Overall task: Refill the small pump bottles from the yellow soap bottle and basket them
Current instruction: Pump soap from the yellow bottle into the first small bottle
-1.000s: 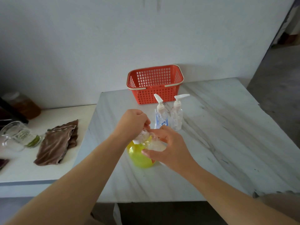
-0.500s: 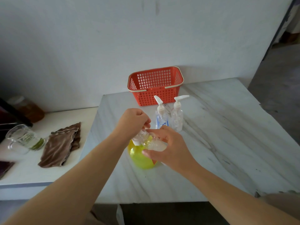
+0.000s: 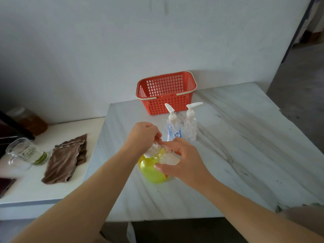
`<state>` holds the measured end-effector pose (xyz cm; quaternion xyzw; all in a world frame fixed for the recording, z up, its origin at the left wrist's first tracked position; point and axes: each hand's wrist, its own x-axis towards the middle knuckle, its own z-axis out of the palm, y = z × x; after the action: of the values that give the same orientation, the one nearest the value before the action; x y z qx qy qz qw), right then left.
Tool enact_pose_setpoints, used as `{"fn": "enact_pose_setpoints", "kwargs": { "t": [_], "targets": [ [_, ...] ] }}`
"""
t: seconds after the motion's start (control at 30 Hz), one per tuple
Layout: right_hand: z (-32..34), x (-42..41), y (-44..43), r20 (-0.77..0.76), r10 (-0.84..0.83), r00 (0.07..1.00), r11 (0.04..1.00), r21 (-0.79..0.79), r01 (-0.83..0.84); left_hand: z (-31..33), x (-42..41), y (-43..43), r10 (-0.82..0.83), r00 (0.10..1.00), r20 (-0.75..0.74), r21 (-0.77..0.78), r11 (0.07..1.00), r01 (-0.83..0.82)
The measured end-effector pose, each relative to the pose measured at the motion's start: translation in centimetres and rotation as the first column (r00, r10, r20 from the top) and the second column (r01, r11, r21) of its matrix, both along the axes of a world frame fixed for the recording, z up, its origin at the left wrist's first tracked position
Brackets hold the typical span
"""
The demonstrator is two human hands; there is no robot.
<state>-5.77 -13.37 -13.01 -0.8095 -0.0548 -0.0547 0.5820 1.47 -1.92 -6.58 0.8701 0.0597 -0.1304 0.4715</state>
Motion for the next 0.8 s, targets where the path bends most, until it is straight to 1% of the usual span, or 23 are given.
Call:
{"fn": "enact_pose_setpoints", "kwargs": {
  "t": [0.17,0.4,0.7,0.8],
  "targets": [
    [0.5,0.2,0.1,0.032,-0.008,0.999,1.000,0.008,0.008,0.7,0.2,0.1,-0.018,1.000,0.016,-0.003,1.000,0.018],
    [0.0,0.2,0.1,0.024,0.006,1.000,1.000,0.027,-0.006,-0.1,0.1,0.1,-0.014,1.000,0.002,0.007,1.000,0.014],
    [0.0,0.1,0.1,0.002,-0.003,1.000,1.000,-0.001,0.003,0.0,-0.2,0.0,0.000,1.000,0.020,0.001,1.000,0.000],
    [0.2,0.1,0.1,0.000,-0.002,1.000,1.000,0.008,0.002,0.4,0.0,0.1,-0.004,0.999,0.049,-0.010,1.000,0.004]
  ]
}}
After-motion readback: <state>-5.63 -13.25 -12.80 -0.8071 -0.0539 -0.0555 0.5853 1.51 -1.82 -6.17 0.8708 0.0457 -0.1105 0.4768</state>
